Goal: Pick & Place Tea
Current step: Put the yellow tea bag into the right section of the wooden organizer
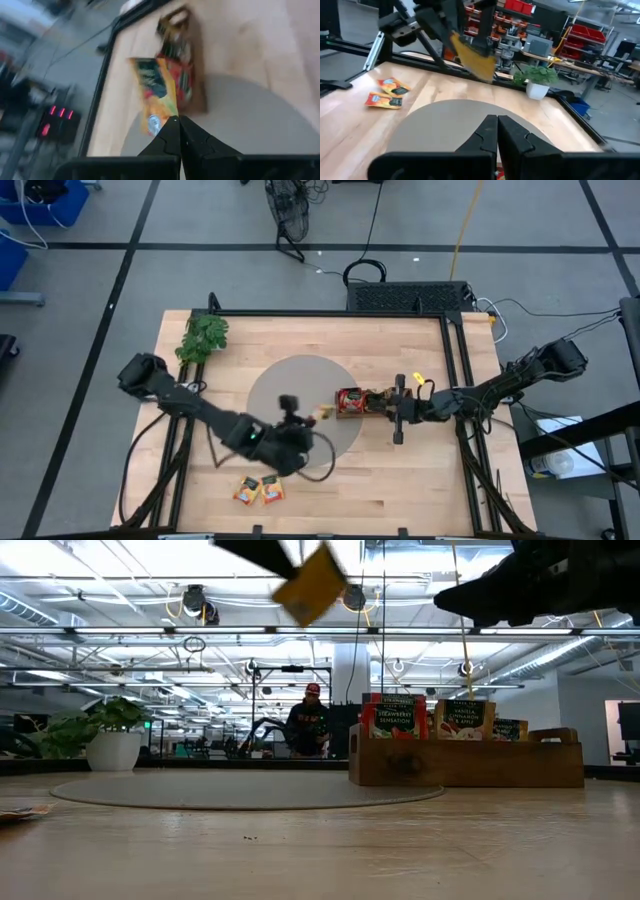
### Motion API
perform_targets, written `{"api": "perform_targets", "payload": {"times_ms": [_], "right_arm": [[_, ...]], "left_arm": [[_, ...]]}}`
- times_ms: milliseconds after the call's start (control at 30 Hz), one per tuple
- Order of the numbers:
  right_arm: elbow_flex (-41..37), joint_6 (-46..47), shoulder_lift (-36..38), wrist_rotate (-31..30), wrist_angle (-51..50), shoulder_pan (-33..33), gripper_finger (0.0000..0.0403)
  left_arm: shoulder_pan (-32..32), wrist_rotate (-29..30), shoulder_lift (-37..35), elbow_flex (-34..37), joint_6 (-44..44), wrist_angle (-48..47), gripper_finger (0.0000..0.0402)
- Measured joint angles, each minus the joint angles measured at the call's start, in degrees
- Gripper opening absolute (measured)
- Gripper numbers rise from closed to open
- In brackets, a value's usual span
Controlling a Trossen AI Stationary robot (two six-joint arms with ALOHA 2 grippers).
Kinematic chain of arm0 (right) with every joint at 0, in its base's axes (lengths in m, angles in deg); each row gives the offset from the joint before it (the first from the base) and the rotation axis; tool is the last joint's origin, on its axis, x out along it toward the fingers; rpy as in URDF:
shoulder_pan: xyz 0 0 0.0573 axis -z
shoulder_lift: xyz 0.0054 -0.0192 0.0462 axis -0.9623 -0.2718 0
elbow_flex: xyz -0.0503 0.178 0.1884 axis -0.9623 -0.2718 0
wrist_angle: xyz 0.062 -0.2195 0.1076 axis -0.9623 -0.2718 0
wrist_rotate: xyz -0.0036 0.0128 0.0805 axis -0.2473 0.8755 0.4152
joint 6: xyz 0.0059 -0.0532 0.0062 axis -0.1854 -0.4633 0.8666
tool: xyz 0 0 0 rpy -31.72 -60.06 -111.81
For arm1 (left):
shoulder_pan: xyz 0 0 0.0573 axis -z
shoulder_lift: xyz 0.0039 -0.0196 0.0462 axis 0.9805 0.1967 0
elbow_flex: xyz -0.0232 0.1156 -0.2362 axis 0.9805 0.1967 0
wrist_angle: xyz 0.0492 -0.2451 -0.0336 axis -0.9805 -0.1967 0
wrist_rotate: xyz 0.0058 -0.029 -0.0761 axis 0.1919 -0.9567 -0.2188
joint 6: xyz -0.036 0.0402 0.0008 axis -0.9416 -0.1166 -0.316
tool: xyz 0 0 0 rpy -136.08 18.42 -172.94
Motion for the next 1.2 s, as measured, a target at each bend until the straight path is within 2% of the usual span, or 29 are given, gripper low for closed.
{"api": "perform_targets", "payload": {"times_ms": [133,300,367,567,700,800,1000,1200], "right_arm": [[0.0,1.3,0.0,-0.1,0.0,0.3,0.0],[0.0,2.0,-1.0,-0.1,0.1,2.1,0.0004],[0.0,2.0,-2.8,-0.1,0.1,3.4,0.0017],[0.0,2.0,-9.5,2.9,6.6,6.1,0.0109],[0.0,1.5,-10.0,4.0,7.8,6.0,0.0171],[0.0,1.0,-10.0,7.1,9.6,5.8,0.0197],[0.1,0.9,-10.0,12.0,13.2,6.7,0.0194],[0.1,0.2,-11.1,13.5,13.0,8.5,0.0132]], "left_arm": [[-5.1,-12.0,-0.1,1.3,14.2,9.9,0.0001],[-10.2,-28.2,-0.1,2.1,25.3,17.6,0.0],[-11.6,-32.3,-0.1,2.1,28.2,19.2,0.0],[-16.0,-34.6,-0.1,2.2,31.2,20.3,0.0],[-18.1,-35.9,-0.1,2.2,30.3,18.7,0.0],[-19.1,-36.3,-0.1,2.2,30.3,18.6,0.0],[-20.5,-40.7,-0.1,2.2,30.9,19.4,0.0],[-21.3,-40.9,-0.1,2.1,30.3,19.5,0.0]]}}
